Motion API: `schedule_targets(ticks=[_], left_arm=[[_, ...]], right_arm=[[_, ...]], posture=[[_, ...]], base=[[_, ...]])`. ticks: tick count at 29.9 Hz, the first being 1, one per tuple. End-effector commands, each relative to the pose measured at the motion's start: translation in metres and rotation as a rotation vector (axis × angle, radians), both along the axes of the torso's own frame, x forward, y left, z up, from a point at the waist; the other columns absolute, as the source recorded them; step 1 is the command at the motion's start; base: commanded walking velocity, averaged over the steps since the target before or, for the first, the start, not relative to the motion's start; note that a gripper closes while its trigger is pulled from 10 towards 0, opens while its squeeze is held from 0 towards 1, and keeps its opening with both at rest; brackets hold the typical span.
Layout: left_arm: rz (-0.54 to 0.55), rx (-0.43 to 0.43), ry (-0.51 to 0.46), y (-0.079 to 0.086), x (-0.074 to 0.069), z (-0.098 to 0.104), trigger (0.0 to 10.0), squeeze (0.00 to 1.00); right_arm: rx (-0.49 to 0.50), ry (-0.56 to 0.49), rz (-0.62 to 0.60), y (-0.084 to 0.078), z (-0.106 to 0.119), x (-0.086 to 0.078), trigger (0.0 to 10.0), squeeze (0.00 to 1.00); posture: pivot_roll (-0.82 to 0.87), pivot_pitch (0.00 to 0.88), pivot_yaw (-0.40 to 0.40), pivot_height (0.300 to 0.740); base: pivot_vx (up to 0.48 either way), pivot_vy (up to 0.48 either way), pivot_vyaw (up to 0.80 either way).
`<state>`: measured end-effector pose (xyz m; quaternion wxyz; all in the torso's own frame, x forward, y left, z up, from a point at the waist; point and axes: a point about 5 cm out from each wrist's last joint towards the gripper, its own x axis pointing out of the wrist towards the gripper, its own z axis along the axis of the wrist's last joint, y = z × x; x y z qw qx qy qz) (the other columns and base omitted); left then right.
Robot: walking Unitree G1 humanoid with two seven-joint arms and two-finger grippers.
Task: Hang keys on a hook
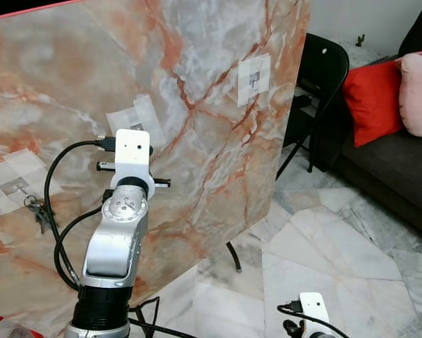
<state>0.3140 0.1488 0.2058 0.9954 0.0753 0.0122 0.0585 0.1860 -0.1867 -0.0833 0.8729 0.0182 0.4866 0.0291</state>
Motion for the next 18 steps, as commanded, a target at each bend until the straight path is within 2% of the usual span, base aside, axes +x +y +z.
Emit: schedule_targets(ticks=[1,18], left_arm=[[0.021,0.008,0.004,0.0019,0.0027,0.0026,10.0,0.00],[0.029,0.008,0.022,0.0001,0.0069,0.0054,10.0,0.00]], right_arm=[[0.002,0.009,0.000,0.0008,-0.0013,-0.0024,10.0,0.00],[0.005,0.009,-0.002,0.0011,-0.0014,-0.0025,10.0,0.00]], posture=[[0.03,0.036,0.003,0.740],[0.03,0.041,0.005,0.740]], base=[[0.000,0.000,0.00],[0.000,0.000,0.00]])
